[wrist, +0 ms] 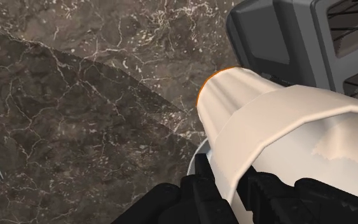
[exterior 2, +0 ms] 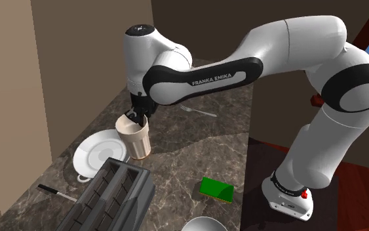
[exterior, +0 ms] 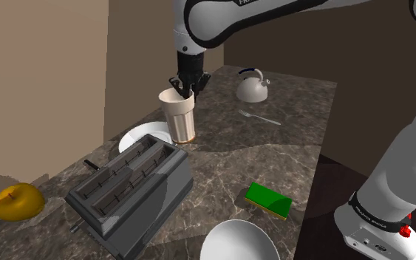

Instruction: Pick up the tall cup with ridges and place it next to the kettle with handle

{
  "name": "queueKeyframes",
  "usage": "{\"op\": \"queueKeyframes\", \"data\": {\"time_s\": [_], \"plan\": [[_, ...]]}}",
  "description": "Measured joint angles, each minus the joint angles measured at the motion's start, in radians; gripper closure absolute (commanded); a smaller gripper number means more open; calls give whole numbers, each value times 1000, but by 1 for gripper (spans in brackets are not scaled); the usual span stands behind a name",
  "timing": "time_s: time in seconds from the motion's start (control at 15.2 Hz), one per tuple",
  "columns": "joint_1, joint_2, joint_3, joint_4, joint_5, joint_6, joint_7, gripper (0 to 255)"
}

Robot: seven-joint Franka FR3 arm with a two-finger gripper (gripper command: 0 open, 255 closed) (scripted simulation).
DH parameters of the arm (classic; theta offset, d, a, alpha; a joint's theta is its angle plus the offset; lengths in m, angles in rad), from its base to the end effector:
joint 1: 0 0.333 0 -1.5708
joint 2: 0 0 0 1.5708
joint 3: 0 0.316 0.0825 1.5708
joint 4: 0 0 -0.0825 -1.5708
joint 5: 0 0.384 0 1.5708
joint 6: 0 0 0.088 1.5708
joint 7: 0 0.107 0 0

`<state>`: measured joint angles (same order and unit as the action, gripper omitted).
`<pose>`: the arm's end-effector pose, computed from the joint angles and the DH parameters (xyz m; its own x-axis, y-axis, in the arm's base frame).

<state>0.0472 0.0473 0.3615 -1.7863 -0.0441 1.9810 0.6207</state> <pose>0.5455 0.2293 0.5335 0.9701 -0.2004 0.1369 -0.1929 -0.9790 -0.0661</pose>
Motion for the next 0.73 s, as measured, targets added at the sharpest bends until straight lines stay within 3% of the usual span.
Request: {"op": "queueKeyframes", "data": {"time_s": [0.73], "plan": [[2,8,2,158,-1,-150,-3,255]]}}
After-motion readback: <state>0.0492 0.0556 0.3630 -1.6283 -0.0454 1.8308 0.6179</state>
